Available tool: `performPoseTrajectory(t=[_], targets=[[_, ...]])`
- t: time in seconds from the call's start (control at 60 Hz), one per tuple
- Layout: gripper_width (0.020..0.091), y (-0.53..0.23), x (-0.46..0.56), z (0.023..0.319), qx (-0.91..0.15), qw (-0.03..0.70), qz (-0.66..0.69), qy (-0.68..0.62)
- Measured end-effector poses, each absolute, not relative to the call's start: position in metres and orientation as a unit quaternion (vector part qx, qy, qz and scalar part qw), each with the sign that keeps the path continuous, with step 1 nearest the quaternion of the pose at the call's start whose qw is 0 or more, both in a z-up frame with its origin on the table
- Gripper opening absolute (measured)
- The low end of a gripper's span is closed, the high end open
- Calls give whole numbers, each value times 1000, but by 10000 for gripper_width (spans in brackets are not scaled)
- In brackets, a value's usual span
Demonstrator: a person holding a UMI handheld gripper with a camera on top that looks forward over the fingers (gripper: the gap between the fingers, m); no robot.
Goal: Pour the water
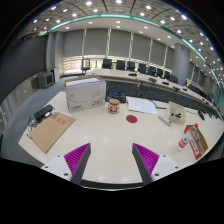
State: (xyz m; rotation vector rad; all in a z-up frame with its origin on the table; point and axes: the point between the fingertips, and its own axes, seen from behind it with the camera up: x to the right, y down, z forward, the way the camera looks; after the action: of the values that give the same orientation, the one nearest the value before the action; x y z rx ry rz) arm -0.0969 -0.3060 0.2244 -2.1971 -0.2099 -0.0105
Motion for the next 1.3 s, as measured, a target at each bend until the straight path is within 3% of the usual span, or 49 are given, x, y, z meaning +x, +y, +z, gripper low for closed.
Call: performPoseTrajectory(t=[0.3, 0.667, 0.85, 1.2, 1.267, 1.3], targets=[[859, -311, 26, 215, -894, 448, -17, -28], [859, -290, 256, 151, -891, 451, -22, 37], [859, -240, 342, 107, -882, 471, -13, 31], [858, -110, 394, 68, -844, 535, -21, 10], [790, -99, 393, 62, -843, 538, -21, 5], [686, -95, 394, 60, -841, 541, -22, 3]])
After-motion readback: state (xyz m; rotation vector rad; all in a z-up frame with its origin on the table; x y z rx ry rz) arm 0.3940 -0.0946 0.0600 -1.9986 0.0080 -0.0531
